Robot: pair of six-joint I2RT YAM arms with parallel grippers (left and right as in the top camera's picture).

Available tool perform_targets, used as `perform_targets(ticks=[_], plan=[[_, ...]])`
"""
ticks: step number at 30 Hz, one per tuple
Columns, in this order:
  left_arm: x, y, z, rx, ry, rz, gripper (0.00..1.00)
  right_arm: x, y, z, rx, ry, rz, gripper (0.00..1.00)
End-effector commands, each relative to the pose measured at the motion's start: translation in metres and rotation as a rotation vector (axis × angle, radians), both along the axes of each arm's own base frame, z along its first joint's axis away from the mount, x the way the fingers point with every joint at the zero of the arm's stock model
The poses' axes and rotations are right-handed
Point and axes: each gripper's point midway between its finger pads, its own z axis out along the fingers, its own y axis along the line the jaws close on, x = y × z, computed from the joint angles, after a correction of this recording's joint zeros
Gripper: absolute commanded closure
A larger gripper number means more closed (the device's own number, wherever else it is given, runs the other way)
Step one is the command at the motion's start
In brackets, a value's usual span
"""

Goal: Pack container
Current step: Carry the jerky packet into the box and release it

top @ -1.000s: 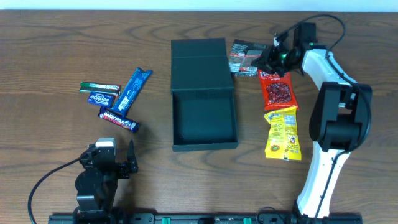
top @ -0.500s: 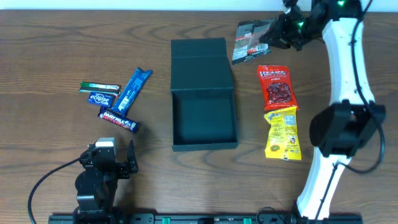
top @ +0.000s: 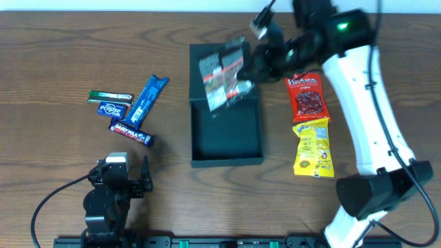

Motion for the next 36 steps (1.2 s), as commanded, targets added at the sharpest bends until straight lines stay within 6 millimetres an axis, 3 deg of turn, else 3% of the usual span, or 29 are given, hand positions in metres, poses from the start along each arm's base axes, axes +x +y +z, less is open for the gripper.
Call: perform_targets(ticks=[1,4,12,15,19,24,36], plan=[[0.0,0.002,-0.007,0.016,0.013,0.005,0.05,-0.017,-0.009,-0.025,0.0,0.055,-0.009,0.98],[0.0,0.002,-0.007,0.016,0.013,0.005,0.05,-0.026,-0.011,-0.046,0.022,0.086,-0.062,0.99],[0.0,0.002,-0.007,0.016,0.013,0.005,0.05,-0.055,0.015,-0.113,0.05,0.207,-0.114,0.99],[0.0,0.002,-0.007,0.016,0.013,0.005,0.05,-0.065,0.032,-0.129,0.055,0.205,-0.087,0.99],[0.0,0.002,-0.007,0.016,0.013,0.005,0.05,-0.066,0.035,-0.148,0.0,0.208,-0.135,0.98],[0.0,0.002,-0.007,0.016,0.013,0.005,0.05,-0.062,0.031,-0.16,-0.038,0.194,-0.167,0.99],[0.0,0.002,-0.007,0.016,0.013,0.005,0.05,-0.054,0.051,-0.176,-0.02,0.203,-0.17,0.99]])
